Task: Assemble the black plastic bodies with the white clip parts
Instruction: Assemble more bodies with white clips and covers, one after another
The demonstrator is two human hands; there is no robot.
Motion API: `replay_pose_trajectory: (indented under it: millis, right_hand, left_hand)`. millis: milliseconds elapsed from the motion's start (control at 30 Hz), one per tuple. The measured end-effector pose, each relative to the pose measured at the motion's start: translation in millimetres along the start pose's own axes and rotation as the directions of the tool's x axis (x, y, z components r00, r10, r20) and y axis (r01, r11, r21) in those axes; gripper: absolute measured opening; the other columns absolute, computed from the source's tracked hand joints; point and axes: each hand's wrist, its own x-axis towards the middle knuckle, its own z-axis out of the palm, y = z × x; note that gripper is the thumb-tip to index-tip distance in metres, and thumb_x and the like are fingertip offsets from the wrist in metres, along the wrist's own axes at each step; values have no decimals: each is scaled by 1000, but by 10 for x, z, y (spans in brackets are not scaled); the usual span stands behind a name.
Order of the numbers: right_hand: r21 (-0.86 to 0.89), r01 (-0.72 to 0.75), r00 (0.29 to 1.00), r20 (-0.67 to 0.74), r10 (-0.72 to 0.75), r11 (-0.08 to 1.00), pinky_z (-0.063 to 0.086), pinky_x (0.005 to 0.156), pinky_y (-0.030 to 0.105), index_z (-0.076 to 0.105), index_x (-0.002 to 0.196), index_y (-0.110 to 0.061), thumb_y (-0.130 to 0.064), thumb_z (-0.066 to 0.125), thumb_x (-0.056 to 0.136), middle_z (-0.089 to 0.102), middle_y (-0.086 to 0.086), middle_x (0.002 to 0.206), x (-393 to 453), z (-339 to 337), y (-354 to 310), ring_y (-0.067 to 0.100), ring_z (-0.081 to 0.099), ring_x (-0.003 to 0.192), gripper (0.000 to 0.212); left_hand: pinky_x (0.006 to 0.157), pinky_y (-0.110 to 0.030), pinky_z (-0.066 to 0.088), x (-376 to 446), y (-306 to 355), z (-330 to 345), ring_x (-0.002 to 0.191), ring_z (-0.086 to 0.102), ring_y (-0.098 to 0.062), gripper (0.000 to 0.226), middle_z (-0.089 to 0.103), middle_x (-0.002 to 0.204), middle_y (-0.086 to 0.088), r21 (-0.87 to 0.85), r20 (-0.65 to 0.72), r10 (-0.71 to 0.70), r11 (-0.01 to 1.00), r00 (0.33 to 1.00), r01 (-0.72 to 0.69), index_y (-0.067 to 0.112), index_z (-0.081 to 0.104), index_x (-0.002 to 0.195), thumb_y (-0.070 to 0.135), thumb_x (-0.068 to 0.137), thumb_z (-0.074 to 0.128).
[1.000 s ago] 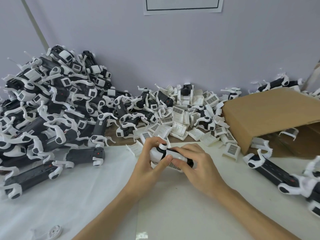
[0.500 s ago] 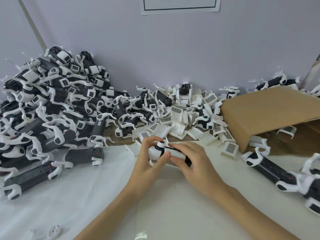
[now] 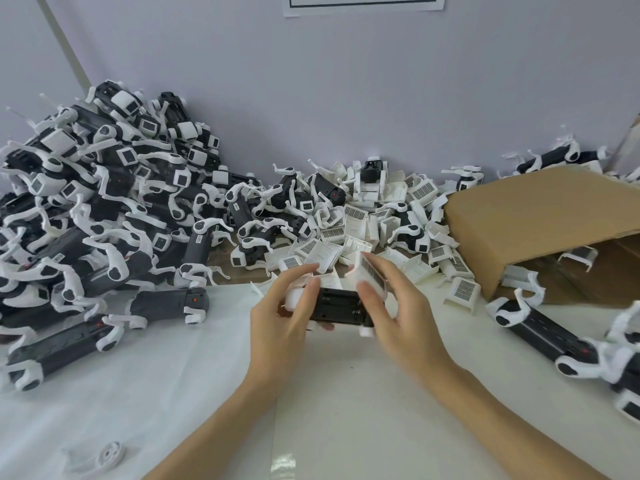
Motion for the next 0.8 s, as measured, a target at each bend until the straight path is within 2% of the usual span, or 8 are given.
replay_pose_trajectory:
  millis: [100, 167, 300, 400, 533, 633, 733, 800]
  right_hand:
    - [177, -151, 988, 50, 144, 973, 54, 87, 25, 69, 120, -30, -44, 52, 105, 65, -11, 112, 28, -1, -42, 9, 65, 110, 26]
    - [191, -175, 983, 96, 159, 966, 52, 94, 26, 68, 123, -32, -42, 53, 105, 68, -14, 115, 29, -2, -55, 8, 65, 113, 25]
    - [87, -69, 994, 86, 61, 994, 50, 93, 21, 66, 123, -28, -24, 68, 101, 68, -15, 108, -1, 23, -65, 13, 64, 113, 23]
    - [-1, 36, 996, 86, -35, 999, 49, 96, 24, 68, 121, -24, -21, 71, 98, 68, -10, 115, -14, 36, -81, 16, 63, 116, 23]
    - [-113, 177, 978, 134, -161, 978, 49, 99, 26, 69, 131, -19, -20, 72, 98, 64, -3, 122, -49, 24, -78, 14, 62, 117, 33]
    - [-258, 346, 932, 204, -299, 902, 52, 101, 35, 65, 138, -13, -19, 80, 92, 62, 4, 131, -80, 24, -53, 21, 62, 121, 48]
    - [-358, 378, 925, 185, -333, 854, 53, 101, 44, 65, 138, -9, -15, 84, 88, 65, 4, 134, -73, 60, -52, 25, 63, 124, 53]
    - [-415, 390, 921, 171, -351, 822, 53, 101, 44, 66, 136, -9, -14, 85, 87, 67, 3, 134, -72, 76, -54, 24, 64, 123, 53]
  left_hand:
    - [52, -23, 51, 28, 101, 6, 54, 75, -30, 23, 76, 75, -6, 25, -71, -72, 997, 995, 74, 29, 77, 100, 49, 101, 65]
    - [44, -26, 45, 86, 160, 23, 49, 72, -33, 29, 75, 71, -10, 33, -55, -161, 986, 985, 163, 29, 77, 91, 54, 100, 66]
    - [41, -25, 38, 144, 205, 30, 46, 70, -37, 34, 71, 62, -17, 30, -21, -260, 965, 965, 261, 28, 74, 83, 58, 98, 67]
    - [38, -21, 39, 165, 230, 35, 46, 69, -38, 36, 70, 61, -15, 7, -24, -343, 939, 939, 343, 25, 70, 82, 59, 96, 67]
    - [40, -22, 43, 201, 248, 16, 48, 69, -37, 44, 71, 69, -18, 5, -31, -407, 913, 913, 408, 17, 69, 91, 61, 95, 68]
    - [51, -32, 54, 226, 240, -11, 49, 67, -30, 50, 72, 76, -22, -31, -18, -454, 891, 891, 453, 14, 71, 104, 63, 93, 69]
    - [61, -41, 55, 240, 220, -12, 49, 66, -29, 56, 70, 72, -18, -29, -9, -485, 874, 874, 485, 12, 70, 109, 65, 91, 69]
    - [64, -43, 55, 235, 231, -11, 51, 68, -30, 59, 72, 77, -22, -24, 3, -500, 866, 866, 500, 13, 68, 111, 68, 91, 68]
